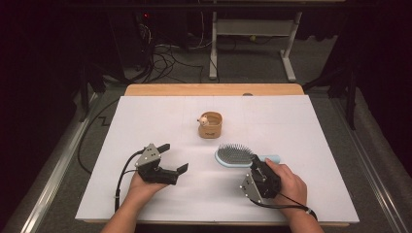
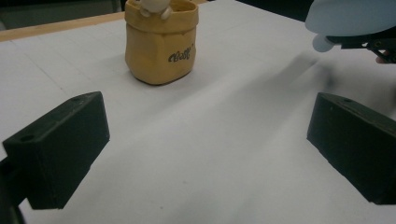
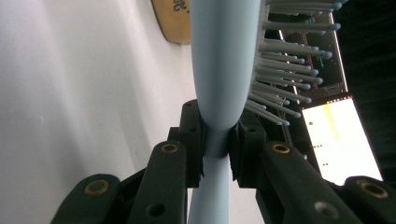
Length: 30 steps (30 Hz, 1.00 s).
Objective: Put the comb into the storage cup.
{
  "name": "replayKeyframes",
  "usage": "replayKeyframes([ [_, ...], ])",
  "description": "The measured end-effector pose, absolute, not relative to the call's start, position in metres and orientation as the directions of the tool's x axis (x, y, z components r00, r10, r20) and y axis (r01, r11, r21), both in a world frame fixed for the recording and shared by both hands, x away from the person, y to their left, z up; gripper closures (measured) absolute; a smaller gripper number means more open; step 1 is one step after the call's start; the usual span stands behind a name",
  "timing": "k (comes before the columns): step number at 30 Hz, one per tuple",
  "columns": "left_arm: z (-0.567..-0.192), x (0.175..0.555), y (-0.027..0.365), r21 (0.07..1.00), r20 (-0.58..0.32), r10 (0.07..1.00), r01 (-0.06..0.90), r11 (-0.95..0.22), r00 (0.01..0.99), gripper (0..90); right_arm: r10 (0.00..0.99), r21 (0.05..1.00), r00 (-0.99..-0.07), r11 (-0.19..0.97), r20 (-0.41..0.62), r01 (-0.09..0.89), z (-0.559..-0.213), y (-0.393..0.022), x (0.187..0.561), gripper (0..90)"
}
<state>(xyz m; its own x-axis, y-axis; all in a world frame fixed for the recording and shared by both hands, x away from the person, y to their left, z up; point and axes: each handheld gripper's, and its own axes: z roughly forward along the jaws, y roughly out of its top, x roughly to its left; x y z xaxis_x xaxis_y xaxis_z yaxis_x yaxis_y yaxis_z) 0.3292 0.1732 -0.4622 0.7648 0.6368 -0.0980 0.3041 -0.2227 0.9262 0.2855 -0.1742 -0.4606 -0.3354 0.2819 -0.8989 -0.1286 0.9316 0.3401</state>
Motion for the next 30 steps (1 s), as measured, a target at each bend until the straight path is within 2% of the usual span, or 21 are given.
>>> replayKeyframes([
  [13,-0.463,0.328,0.179,0.936,-0.119,0.643,0.302,-0.182,0.756,0.0,0.410,0.472,-0.354,0.875,-0.841,-0.109,-0.446,-0.181,0.283,78.4],
  [30,-0.463,0.327,0.182,0.941,-0.105,0.660,0.290,-0.177,0.744,0.0,0.626,0.708,-0.432,0.705,-0.649,-0.042,-0.433,-0.198,0.288,78.5],
])
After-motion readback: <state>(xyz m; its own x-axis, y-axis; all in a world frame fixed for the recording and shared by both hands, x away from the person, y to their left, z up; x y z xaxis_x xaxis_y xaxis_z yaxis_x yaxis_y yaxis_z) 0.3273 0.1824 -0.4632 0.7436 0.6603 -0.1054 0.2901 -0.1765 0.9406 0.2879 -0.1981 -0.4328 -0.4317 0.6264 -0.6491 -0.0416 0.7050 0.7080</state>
